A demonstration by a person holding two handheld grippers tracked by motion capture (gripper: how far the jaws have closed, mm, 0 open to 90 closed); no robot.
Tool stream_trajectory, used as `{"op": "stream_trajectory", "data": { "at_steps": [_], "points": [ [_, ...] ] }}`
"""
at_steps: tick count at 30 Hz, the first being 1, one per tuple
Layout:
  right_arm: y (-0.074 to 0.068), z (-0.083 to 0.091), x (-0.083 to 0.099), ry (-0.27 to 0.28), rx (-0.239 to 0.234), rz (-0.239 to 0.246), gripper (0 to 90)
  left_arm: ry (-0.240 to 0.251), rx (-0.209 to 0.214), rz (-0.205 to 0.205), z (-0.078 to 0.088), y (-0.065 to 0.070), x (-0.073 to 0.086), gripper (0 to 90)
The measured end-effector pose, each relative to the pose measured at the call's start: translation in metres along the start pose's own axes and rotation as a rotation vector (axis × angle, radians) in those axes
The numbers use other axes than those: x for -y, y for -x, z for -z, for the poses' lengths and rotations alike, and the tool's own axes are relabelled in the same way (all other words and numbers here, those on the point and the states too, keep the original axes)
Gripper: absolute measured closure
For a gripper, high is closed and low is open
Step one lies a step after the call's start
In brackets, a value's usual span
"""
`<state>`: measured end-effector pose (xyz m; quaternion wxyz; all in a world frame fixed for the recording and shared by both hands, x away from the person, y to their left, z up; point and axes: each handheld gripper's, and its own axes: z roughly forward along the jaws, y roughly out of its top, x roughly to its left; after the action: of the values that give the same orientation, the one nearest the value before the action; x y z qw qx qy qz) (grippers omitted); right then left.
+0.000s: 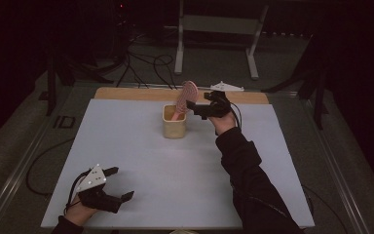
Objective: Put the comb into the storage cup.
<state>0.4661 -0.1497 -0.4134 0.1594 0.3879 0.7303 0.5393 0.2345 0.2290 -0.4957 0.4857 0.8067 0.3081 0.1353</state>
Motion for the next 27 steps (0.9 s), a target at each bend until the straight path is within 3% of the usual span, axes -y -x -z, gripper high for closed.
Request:
{"op": "stream_trajectory", "data": {
  "at_steps": [17, 27],
  "points": [
    [-0.003, 0.02, 0.025, -0.06, 0.003, 0.027, 9.9, 0.004, 0.005, -0.002, 0.0, 0.001, -0.001, 0.1],
    [-0.003, 0.034, 0.044, -0.083, -0.006, 0.007, 9.9, 0.002, 0.001, -0.004, 0.0, 0.001, -0.001, 0.1]
  ]
}}
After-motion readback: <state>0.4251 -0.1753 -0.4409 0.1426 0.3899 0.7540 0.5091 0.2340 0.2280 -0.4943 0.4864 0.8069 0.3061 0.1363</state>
